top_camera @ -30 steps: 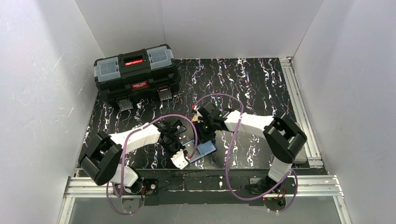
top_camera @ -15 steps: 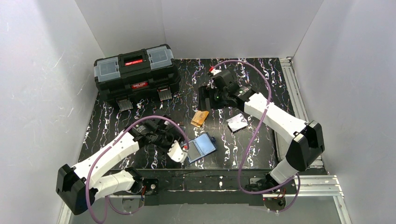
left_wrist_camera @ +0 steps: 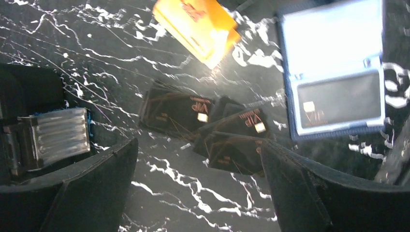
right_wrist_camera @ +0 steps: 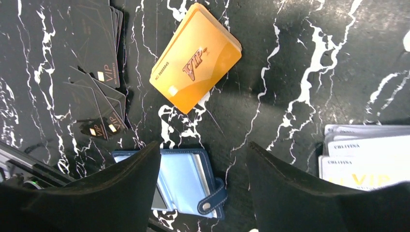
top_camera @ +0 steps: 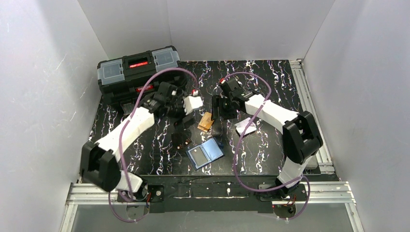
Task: Put the credit cards into the card holder
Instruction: Pick up the credit card from the center of the board.
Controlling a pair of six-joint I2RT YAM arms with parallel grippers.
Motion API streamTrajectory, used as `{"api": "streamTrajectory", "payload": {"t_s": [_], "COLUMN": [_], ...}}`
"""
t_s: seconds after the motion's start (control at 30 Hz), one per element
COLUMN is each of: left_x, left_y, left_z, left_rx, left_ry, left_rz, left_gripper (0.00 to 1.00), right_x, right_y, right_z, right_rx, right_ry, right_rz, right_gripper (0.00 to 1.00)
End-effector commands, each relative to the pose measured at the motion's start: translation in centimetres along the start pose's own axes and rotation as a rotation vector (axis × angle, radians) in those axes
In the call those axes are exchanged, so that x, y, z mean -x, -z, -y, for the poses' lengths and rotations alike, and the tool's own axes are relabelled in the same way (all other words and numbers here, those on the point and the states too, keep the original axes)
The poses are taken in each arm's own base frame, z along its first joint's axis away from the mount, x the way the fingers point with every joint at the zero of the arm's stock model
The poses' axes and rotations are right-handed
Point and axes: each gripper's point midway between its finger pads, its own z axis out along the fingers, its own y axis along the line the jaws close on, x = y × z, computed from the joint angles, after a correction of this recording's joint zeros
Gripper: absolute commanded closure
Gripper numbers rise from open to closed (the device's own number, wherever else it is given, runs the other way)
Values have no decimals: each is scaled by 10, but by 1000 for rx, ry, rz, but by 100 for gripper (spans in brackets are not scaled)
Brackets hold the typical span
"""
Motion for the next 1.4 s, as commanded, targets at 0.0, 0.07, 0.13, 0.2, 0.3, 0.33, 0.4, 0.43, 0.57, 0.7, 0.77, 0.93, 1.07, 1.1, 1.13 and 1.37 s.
{"api": "streamTrajectory", "payload": {"t_s": [0.0, 0.07, 0.13, 0.2, 0.3, 0.33, 0.4, 0.43, 0.57, 0.7, 0.77, 0.93, 1.07, 1.1, 1.13, 1.37], "left_x": [23, 24, 22, 19, 15, 12, 7, 5, 1, 0, 1, 9, 11, 11, 11, 4], "left_y": [-14, -26, -38, -51, -69, -75, -87, -93, -114, -122, -124, -130, -136, -138, -139, -145], "left_z": [-25, -33, -43, -51, -61, -63, -69, -70, -79, -84, -87, -85, -72, -70, -69, -66], "left_rx": [-29, -41, -26, -16, 0, 1, 5, 2, 11, 25, 40, 25, 0, -4, -6, -9], "left_ry": [222, 263, 279, 273, 276, 283, 286, 286, 308, 312, 300, 304, 261, 256, 254, 250], "left_rz": [3, -26, -37, -39, -52, -64, -79, -83, -96, -87, -72, -31, -35, -37, -39, -61], "left_gripper": [2, 2, 2, 2, 6, 9, 10, 10, 14, 18, 19, 20, 20, 20, 20, 20], "right_x": [21, 22, 23, 22, 20, 18, 16, 16, 14, 8, 6, 4, -1, -2, -3, -5], "right_y": [-5, -8, -12, -17, -26, -30, -37, -41, -53, -64, -67, -75, -79, -80, -80, -85], "right_z": [-18, -19, -16, -14, -11, -10, -7, -7, -6, -3, -3, -1, 3, 3, 4, 6], "right_rx": [142, 187, 207, 222, 248, 253, 259, 268, 277, 275, 280, 278, 265, 263, 261, 281], "right_ry": [-46, -76, -99, -117, -148, -161, -190, -202, -247, -279, -292, -322, -340, -342, -348, -379], "right_rz": [46, 60, 66, 63, 49, 41, 31, 31, 20, -1, -8, -13, -22, -20, -21, -22], "right_gripper": [30, 30, 30, 31, 31, 32, 33, 33, 36, 37, 38, 39, 40, 40, 40, 43]}}
